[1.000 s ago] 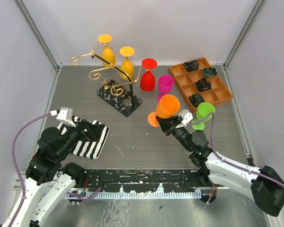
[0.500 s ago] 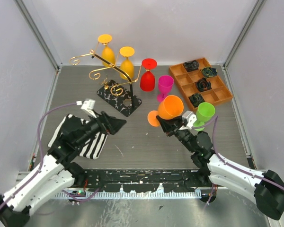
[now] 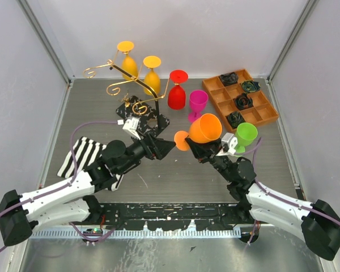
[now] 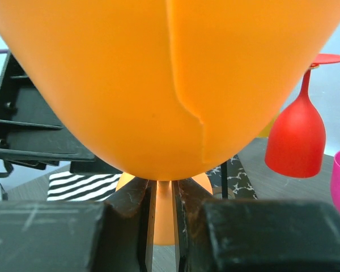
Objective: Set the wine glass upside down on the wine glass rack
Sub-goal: Turn the wine glass upside down at the wine rack.
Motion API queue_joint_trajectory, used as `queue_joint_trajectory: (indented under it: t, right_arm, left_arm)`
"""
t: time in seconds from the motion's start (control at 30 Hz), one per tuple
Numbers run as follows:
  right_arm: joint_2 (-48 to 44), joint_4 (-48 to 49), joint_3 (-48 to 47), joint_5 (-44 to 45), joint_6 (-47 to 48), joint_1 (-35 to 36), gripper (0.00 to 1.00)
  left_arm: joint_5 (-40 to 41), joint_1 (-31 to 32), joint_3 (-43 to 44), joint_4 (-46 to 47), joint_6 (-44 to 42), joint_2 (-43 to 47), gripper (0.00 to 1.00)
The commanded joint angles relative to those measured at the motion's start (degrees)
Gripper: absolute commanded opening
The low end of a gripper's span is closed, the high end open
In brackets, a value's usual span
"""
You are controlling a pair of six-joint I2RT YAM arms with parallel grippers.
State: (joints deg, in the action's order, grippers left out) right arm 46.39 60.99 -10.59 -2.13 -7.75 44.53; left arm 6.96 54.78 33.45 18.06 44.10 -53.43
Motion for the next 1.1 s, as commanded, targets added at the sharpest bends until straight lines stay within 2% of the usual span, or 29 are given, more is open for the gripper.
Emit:
queue_joint_trajectory:
  t: [0.0, 0.37, 0.6, 0.87, 1.0, 1.07]
  right_arm:
    - [0.47, 8.81, -0.58, -1.6, -3.29, 0.22, 0.01]
    - [2.27, 10.0, -1.29, -2.18, -4.32, 0.23, 0.01]
    - [1.5, 8.48, -1.43, -3.03, -4.37, 0.26, 0.01]
    - [0.35, 7.19, -1.4, -3.0, -4.42, 0.25, 0.01]
    - [-0.34, 5.47, -1.66, -3.78, -4.6, 0.26, 0.01]
    - [-1.32, 3.26, -1.99, -4.06, -5.13, 0.29, 0.06]
  left_arm:
    - [3.87, 1.03, 3.34, 7.0, 1.6, -2.22, 0.82]
    - [-0.45, 1.38, 4.93, 11.2, 3.4, -8.44, 0.53]
    - [0.54, 2.0, 4.91, 12.78, 4.42, -8.95, 0.34]
    - [0.74, 2.07, 5.31, 12.74, 5.87, -9.77, 0.01]
    - [2.24, 2.16, 5.68, 10.55, 7.14, -9.15, 0.0]
    - [3.41, 2.13, 6.36, 7.36, 6.9, -7.91, 0.0]
